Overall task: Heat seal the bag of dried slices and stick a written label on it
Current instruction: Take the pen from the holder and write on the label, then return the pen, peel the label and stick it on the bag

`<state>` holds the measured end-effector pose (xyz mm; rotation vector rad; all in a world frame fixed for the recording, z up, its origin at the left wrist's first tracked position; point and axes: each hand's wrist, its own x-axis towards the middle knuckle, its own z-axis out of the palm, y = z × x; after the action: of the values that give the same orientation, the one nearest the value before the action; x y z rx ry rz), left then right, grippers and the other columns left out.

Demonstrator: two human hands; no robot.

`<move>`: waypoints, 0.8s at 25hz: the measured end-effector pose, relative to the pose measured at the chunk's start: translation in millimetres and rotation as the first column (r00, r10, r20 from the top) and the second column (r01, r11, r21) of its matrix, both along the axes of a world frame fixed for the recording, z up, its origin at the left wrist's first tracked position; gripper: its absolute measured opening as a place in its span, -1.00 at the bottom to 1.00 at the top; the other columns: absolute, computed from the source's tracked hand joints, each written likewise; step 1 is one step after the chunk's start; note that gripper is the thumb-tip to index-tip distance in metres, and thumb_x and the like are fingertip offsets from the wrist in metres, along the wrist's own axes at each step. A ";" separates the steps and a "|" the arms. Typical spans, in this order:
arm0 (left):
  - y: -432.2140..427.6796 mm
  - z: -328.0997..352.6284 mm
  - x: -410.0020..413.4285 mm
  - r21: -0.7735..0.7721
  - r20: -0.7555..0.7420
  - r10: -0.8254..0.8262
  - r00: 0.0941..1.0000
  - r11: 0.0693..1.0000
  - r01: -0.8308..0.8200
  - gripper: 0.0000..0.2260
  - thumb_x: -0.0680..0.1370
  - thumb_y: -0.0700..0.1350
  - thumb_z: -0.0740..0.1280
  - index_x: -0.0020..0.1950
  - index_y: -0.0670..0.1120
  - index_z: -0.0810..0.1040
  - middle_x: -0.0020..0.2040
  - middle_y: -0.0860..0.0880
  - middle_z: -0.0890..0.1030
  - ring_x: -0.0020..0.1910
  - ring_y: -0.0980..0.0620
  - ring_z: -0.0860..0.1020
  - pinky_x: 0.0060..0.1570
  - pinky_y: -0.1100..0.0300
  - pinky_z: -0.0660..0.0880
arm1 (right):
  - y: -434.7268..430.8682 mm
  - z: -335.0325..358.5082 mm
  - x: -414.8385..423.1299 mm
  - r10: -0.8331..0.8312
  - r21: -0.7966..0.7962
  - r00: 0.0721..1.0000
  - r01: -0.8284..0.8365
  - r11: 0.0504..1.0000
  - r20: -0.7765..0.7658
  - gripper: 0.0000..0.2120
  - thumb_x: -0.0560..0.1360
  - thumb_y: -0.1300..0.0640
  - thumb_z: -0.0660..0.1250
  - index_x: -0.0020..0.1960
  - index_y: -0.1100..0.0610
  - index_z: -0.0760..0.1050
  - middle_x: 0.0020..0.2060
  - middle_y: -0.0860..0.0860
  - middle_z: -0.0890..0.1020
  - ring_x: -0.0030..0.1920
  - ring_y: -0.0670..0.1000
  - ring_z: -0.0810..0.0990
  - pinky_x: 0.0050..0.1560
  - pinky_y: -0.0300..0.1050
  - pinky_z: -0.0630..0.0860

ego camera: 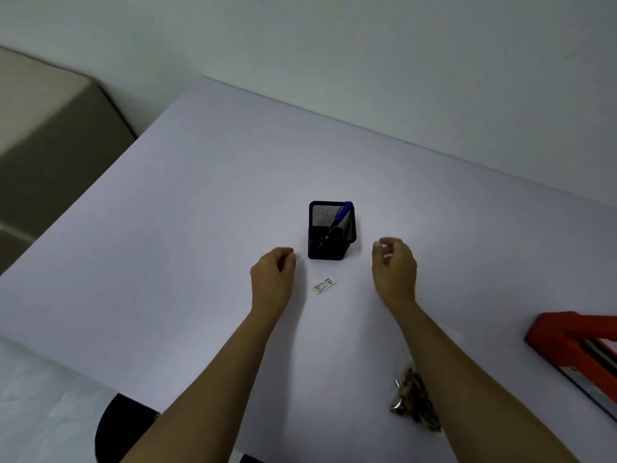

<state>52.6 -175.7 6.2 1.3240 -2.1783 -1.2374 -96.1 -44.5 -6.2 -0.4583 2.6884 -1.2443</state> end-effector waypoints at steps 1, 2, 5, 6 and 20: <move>6.1 -7.6 4.2 0.003 0.017 -0.030 0.999 1.000 0.030 -0.79 0.57 -0.13 0.26 0.13 -0.15 0.61 0.04 -0.08 0.66 0.03 -0.01 0.58 -0.02 0.35 0.32 | 6.1 -9.5 8.0 0.007 0.015 1.000 -0.008 1.000 0.018 -0.79 0.54 0.14 0.25 0.09 0.26 0.49 -0.05 0.19 0.59 -0.16 0.07 0.54 -0.09 -0.14 0.41; 11.2 -15.8 7.1 0.004 0.033 -0.060 0.998 0.998 0.060 -0.79 0.56 -0.12 0.28 0.11 -0.15 0.62 0.02 -0.09 0.67 0.02 -0.02 0.59 -0.03 0.34 0.32 | 9.6 -17.7 15.9 0.024 0.027 0.999 -0.025 0.999 0.034 -0.80 0.53 0.15 0.27 0.07 0.26 0.50 -0.08 0.19 0.59 -0.15 0.11 0.56 -0.10 -0.14 0.41; 23.2 -32.7 9.2 -0.034 0.069 -0.133 0.989 0.990 0.136 -0.80 0.52 -0.13 0.33 0.08 -0.15 0.64 -0.04 -0.12 0.65 -0.03 -0.04 0.58 -0.06 0.32 0.34 | 9.7 -32.1 36.5 0.140 0.052 0.989 -0.143 0.988 0.053 -0.80 0.50 0.16 0.31 0.07 0.25 0.53 -0.09 0.17 0.57 -0.18 0.10 0.57 -0.09 -0.12 0.48; 26.3 -34.9 8.4 -0.053 0.078 -0.155 0.985 0.986 0.159 -0.79 0.51 -0.12 0.35 0.10 -0.15 0.64 -0.04 -0.13 0.64 -0.04 -0.05 0.57 -0.05 0.30 0.36 | 7.7 -34.2 41.3 0.190 0.059 0.980 -0.194 0.979 0.063 -0.79 0.50 0.16 0.31 0.10 0.23 0.53 -0.06 0.15 0.56 -0.19 0.07 0.56 -0.07 -0.10 0.51; 29.4 -38.8 -1.6 -0.145 0.141 -0.290 0.947 0.940 0.309 -0.83 0.49 -0.22 0.36 0.05 -0.19 0.65 0.00 -0.16 0.59 -0.07 -0.09 0.57 -0.06 0.23 0.44 | -1.6 -37.6 35.6 0.564 0.203 0.826 -0.551 0.810 -0.012 -0.73 0.49 0.07 0.34 0.15 0.13 0.57 0.02 0.09 0.52 0.05 0.05 0.52 0.00 -0.11 0.51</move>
<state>51.0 -146.2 -32.6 1.0501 -2.5805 -1.0695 -60.6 -46.1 -43.8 -1.1779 2.4056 -0.7989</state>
